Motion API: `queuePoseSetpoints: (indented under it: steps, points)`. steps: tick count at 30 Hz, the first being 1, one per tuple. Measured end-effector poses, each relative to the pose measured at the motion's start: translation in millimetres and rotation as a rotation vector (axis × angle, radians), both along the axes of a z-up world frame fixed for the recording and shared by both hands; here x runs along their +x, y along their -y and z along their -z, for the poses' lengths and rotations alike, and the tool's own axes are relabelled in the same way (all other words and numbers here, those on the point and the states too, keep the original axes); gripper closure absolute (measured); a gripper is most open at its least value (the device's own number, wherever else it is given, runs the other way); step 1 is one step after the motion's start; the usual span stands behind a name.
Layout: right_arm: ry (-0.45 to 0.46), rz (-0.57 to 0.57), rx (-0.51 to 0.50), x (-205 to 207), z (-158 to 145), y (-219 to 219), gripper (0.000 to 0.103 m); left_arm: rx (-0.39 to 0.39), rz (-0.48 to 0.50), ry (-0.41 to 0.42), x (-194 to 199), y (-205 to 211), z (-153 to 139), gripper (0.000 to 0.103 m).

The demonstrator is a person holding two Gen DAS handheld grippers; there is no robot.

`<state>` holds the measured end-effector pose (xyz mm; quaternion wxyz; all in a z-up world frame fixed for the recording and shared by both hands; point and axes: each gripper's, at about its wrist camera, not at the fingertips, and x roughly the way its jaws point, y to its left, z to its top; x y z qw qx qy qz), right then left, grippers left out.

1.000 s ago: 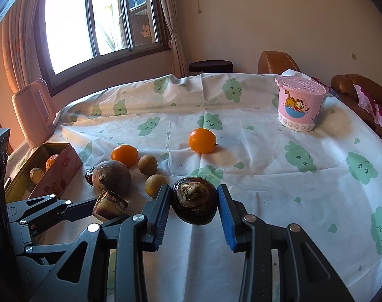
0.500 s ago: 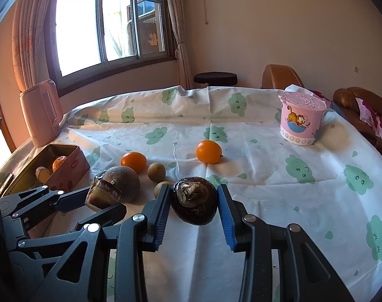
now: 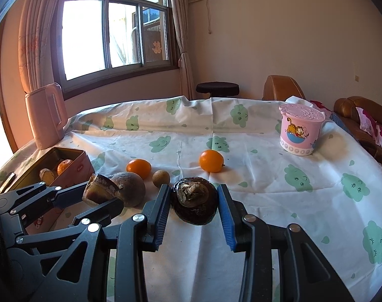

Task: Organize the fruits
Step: 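Lift and carry the mangosteen and wrapped jar toward the tin with both grippers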

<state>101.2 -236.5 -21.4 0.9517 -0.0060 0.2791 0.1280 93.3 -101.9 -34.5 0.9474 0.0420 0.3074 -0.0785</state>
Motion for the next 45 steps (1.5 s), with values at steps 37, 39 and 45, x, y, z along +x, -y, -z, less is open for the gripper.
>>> queuePoseSetpoints:
  steps: [37,39,45]
  points:
    - [0.123,-0.002,0.002,-20,-10,0,0.063,-0.022,-0.06,0.147,-22,-10,-14,0.063]
    - [0.131,-0.002,0.002,-22,-11,0,0.063,-0.024,-0.061,0.151,-23,-11,-14,0.063]
    - [0.146,-0.001,0.002,-24,-12,1,0.063,-0.025,-0.065,0.165,-25,-11,-15,0.063]
